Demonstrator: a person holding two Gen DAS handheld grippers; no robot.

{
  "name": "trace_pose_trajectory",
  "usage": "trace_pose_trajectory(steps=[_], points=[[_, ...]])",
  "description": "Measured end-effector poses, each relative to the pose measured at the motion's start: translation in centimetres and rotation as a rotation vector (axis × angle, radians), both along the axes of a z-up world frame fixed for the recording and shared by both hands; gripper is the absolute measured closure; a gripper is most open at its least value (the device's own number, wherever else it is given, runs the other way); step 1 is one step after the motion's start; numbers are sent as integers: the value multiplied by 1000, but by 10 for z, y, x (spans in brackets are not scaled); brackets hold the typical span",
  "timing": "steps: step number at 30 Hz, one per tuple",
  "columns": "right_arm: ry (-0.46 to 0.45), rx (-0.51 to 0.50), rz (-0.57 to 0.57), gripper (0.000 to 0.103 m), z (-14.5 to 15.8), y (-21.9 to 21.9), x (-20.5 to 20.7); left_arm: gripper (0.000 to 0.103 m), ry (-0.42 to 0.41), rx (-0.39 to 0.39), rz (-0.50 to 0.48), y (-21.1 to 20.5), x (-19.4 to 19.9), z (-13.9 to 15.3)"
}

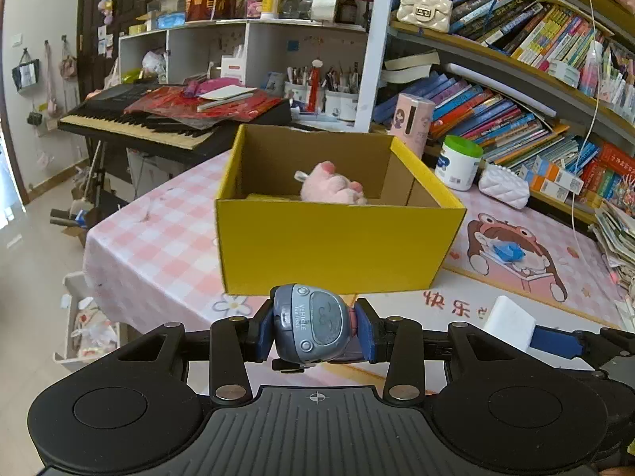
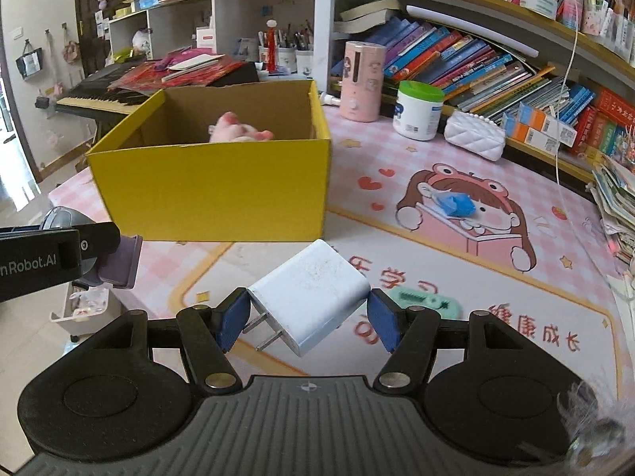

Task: Organize objects
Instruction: 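Carry the grey toy in the left gripper and charger in the right toward the yellow box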

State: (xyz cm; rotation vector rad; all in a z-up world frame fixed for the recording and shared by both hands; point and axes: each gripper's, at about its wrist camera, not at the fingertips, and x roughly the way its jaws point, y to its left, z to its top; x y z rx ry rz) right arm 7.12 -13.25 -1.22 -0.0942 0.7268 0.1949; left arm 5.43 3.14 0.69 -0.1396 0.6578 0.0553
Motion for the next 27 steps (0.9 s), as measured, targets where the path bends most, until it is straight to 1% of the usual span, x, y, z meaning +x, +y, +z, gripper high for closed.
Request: trace_pose_trajectory(steps=[9,17,22,27], points=[[-6,-1,4,40,0,33,-22,64,-20,-7,-9,31,-25,0],[-17,-8,15,40,2,58,-37,64,-47,-13,-15,51,-38,5],[-24,-13,18,40,6,64,-38,64,-68,-28,-19,56,-39,11],[-55,1,2,40,17,60,-28,64,-110,-50,-21,55,-25,25]])
